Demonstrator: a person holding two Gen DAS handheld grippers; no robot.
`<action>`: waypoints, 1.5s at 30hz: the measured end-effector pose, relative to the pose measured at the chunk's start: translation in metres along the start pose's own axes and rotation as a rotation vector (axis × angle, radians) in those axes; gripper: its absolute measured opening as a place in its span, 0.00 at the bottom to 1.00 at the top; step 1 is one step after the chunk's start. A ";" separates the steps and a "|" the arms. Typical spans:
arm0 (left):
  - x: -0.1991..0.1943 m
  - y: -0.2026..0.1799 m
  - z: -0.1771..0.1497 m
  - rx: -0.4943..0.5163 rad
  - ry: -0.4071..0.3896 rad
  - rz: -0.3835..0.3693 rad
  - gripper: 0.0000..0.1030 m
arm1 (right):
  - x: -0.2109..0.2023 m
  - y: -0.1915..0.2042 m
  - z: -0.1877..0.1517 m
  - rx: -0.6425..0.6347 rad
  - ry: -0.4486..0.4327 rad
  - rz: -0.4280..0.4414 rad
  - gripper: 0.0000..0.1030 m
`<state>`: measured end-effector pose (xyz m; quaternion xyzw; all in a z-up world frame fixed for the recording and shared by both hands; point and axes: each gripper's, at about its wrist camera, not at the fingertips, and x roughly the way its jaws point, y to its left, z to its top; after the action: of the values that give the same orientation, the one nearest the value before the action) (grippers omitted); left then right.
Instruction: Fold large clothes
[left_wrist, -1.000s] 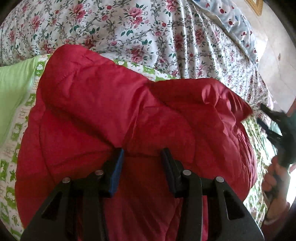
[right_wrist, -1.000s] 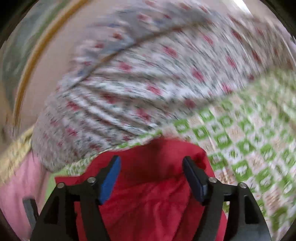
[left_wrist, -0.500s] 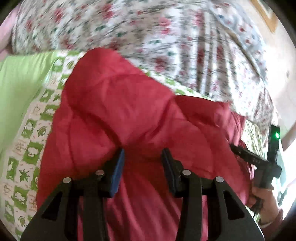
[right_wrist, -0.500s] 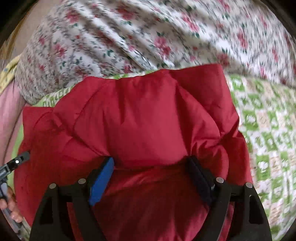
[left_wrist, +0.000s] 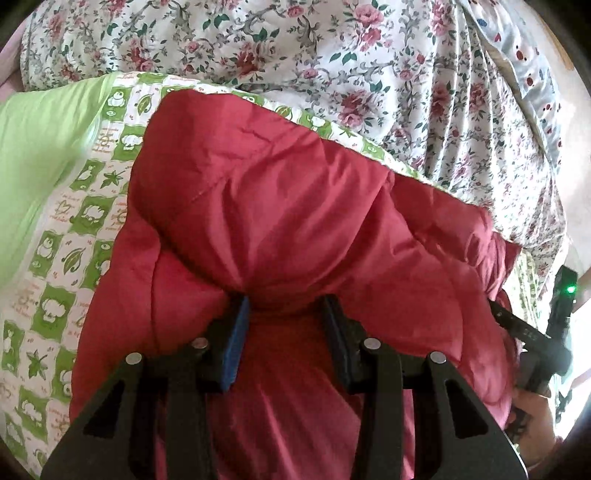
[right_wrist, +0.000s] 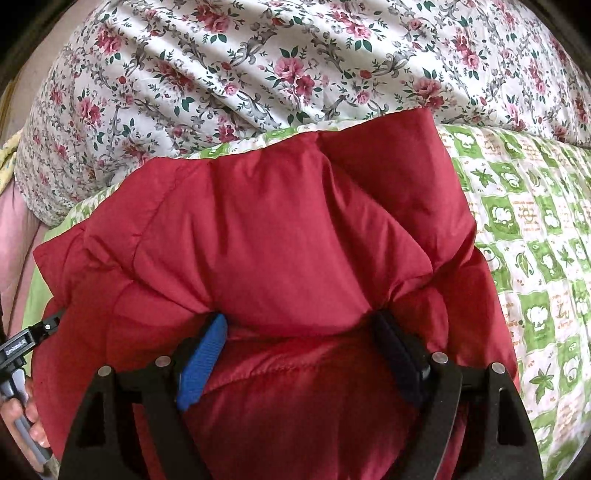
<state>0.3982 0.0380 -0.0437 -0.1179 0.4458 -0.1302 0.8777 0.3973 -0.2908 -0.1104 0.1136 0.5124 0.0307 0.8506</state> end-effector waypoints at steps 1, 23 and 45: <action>-0.005 -0.001 0.000 -0.007 -0.002 -0.009 0.38 | 0.001 0.000 0.000 -0.001 -0.001 0.002 0.80; -0.084 0.025 -0.045 -0.065 -0.066 -0.064 0.41 | -0.071 -0.007 -0.017 0.009 -0.072 0.037 0.82; -0.100 0.050 -0.054 -0.107 -0.083 -0.049 0.65 | -0.110 -0.072 -0.062 0.030 -0.020 0.004 0.82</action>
<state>0.3039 0.1130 -0.0159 -0.1807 0.4122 -0.1226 0.8846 0.2864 -0.3693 -0.0596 0.1275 0.5039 0.0235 0.8540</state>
